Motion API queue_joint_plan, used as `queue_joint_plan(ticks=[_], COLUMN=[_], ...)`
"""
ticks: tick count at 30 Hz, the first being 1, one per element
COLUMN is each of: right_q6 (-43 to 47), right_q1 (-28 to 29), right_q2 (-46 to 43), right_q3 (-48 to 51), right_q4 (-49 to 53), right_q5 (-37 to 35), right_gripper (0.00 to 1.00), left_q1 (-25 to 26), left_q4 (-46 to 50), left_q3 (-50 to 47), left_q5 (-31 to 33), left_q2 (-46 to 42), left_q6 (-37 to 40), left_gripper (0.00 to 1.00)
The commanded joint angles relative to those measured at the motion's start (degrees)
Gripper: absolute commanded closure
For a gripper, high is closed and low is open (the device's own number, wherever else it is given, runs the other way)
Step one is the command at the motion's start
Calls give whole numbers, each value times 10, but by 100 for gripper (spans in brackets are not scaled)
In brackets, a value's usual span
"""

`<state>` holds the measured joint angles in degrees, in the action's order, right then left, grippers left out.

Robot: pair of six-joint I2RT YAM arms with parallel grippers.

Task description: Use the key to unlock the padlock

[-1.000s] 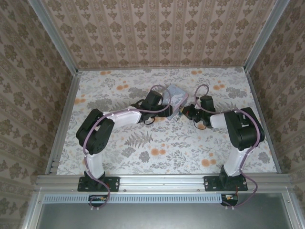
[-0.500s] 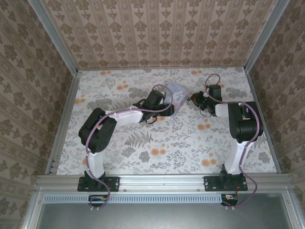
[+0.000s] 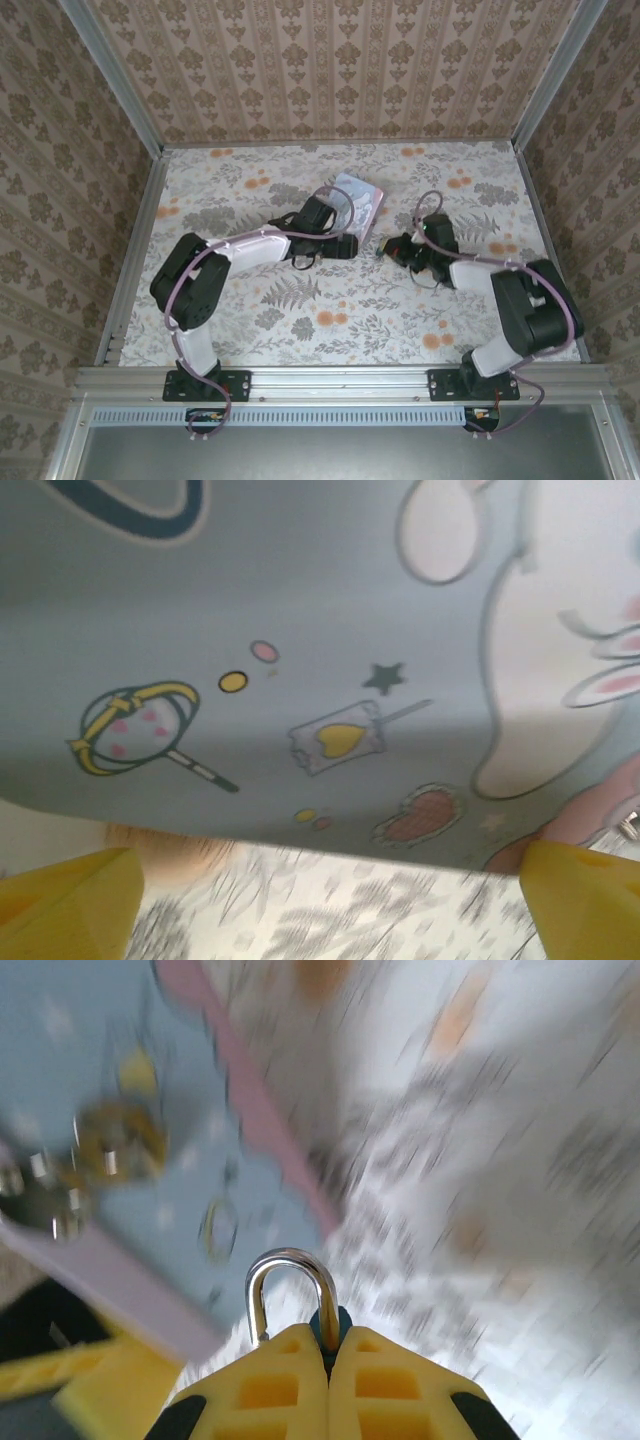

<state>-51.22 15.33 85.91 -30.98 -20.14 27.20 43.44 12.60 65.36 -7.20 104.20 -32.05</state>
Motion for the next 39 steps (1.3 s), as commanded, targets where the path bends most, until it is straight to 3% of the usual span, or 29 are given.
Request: queue_joint_plan(ticks=[1,4,8,16,18,22,27,31,33,35,39], right_q6=[-21,-54,-78,-83,-68,-46,-25,35,73,112,238], right_q1=[64,122,167,190,189,177,133,73,37,14,5], right_q2=[-58,-92,-68,-37,-53,-111,-210,-306,-338,-357,-356], right_q3=[41,73,86,93,87,81,74,22,-17,-48,-39], right_q4=[24,2,-38,-55,-17,70,173,297,344,363,248], right_q5=[-28,-59,-80,-102,-118,-154,-160,-187,-218,-299,-457], right_gripper=[100,100,100,100,87,49,28,2,0,1,0], left_q1=[1,-4,-10,-36,-50,-96,-152,-204,-235,-262,-283], left_q4=[105,120,145,193,206,240,274,276,266,221,88], left_q3=[-8,2,21,-4,-19,-47,-62,-63,-66,-84,-153], left_q5=[-3,-2,7,41,47,52,63,119,150,181,268], left_q2=[-39,-74,-110,-233,-271,-339,-397,-431,-440,-453,-491], left_q6=[19,18,20,22,22,23,34,58,69,109,190], left_gripper=[0,0,0,0,0,0,0,0,0,0,0])
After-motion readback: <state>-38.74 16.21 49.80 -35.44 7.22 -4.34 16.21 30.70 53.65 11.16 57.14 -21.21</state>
